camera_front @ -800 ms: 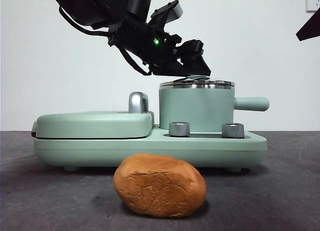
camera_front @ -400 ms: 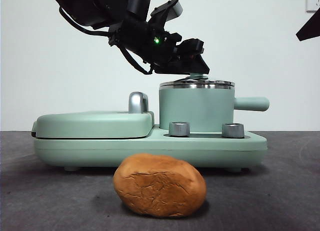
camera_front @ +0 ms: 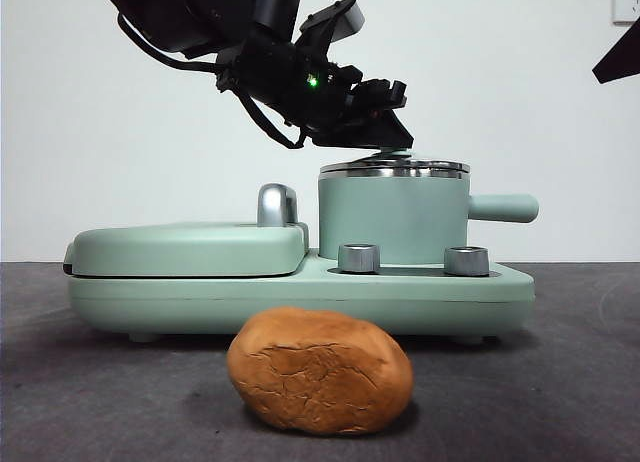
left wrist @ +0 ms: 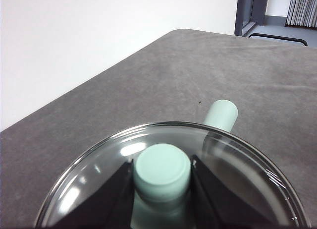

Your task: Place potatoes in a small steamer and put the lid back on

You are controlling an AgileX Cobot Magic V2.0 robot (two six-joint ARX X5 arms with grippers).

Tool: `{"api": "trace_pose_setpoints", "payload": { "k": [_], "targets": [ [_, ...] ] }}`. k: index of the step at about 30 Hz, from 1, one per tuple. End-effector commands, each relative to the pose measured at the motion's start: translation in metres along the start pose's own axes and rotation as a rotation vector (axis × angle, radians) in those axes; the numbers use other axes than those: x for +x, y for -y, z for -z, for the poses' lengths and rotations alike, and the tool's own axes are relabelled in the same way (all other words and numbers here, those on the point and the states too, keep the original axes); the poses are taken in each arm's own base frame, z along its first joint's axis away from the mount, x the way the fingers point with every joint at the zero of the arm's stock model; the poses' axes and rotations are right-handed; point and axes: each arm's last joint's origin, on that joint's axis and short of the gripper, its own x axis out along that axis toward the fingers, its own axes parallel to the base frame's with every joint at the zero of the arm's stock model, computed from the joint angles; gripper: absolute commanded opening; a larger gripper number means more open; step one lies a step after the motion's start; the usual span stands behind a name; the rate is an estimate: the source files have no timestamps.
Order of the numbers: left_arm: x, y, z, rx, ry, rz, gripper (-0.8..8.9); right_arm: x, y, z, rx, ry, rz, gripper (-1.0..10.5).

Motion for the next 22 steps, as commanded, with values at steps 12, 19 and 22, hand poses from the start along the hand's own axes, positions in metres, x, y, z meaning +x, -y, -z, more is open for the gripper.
{"api": "trace_pose_setpoints", "payload": {
  "k": [12,19,22],
  "targets": [
    [-0.005,-0.002,-0.031,0.04,0.114,-0.016,0.15,-0.001,0.001,-0.005,0.008,0.015,-0.001,3.1],
    [-0.031,-0.004,-0.065,0.061,0.194,-0.038,0.15,-0.001,0.001,-0.005,0.011,0.008,-0.004,3.1],
    [-0.047,-0.004,-0.08,0.052,0.2,-0.044,0.15,-0.001,0.001,-0.005,0.011,0.008,-0.004,3.1]
  ]
}}
